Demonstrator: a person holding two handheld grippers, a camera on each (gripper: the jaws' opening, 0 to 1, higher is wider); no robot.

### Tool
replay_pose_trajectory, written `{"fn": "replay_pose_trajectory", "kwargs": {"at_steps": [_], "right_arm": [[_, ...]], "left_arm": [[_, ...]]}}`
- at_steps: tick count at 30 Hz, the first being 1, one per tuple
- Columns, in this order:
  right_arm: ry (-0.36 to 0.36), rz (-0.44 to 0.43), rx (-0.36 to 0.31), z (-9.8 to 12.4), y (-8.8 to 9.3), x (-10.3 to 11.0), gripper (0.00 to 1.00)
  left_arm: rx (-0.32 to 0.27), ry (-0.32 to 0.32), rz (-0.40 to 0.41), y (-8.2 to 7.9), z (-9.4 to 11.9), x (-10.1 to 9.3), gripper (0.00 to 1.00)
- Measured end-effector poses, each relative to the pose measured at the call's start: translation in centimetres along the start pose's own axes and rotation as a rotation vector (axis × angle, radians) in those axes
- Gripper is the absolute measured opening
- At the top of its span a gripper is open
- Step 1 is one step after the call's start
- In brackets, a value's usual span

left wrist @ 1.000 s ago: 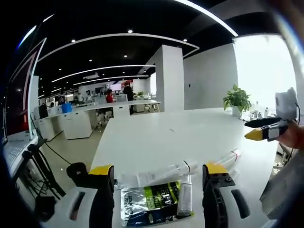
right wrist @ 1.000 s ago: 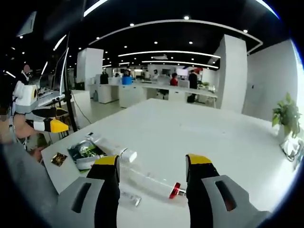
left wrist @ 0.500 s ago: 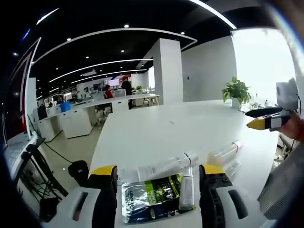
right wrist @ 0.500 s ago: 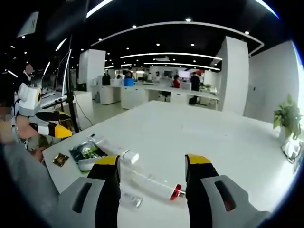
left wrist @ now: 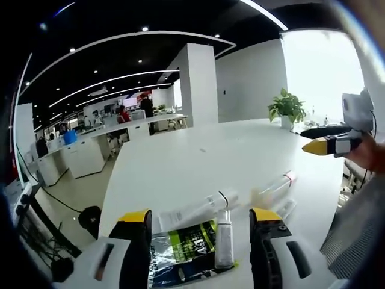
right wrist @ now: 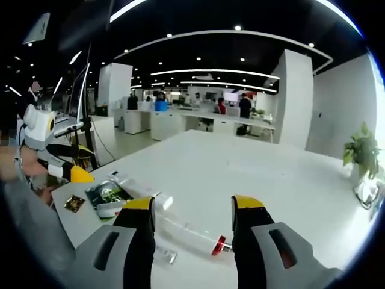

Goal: Arrange the skincare products in the storage area until every visible bottle or jar stands upright without overlapping.

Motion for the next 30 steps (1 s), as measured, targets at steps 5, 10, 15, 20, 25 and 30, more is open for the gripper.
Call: {"fn": "replay_pose_trajectory", "kwargs": {"at_steps": [5,10,15,20,25,30], "right_arm": [[0.004,0.002,0.005,0.0,0.1,-0.1,0.48],[0.005,0.001,0.013,-0.1,0.2,-0.3,0.48],[0.000,0.011,0.021,-0.2,0.3,-0.1,0.48],[-0.009,-0.002,0.019,-0.3,0.3,-0.1,0.48],[-0.002,-0.011,0.019,-0.2,0.4,-0.3,0.48],[-0.002,-0.023,0.021,-0.3,0.4,-0.5,0.48]], "left_arm": [[0.012,0.028,-0.041,-0.8,-1.1,-0.5,0.68],[0.032,0.061,-0.067,-1.4,-2.6,-1.2,0.67],[0.054,0.098,-0.095,-2.1,-4.4,-2.2,0.66],[0.058,0.136,-0.109,-2.5,-5.4,-3.1,0.65],[0.082,0.172,-0.140,-3.0,-6.8,-3.8,0.65],[0.110,0.209,-0.182,-3.7,-8.3,-4.6,0.65]]}}
Point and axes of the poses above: the point that each gripper's makers call its tool centre point, and the gripper's own axes: z roughly backward along the fingers, x roughly to its left, y roughly out of its underside, the point moved 10 cm from there along z, roughly backward along the fingers, and after that the axes turned 8 degrees about x, right-handed, at the moved point
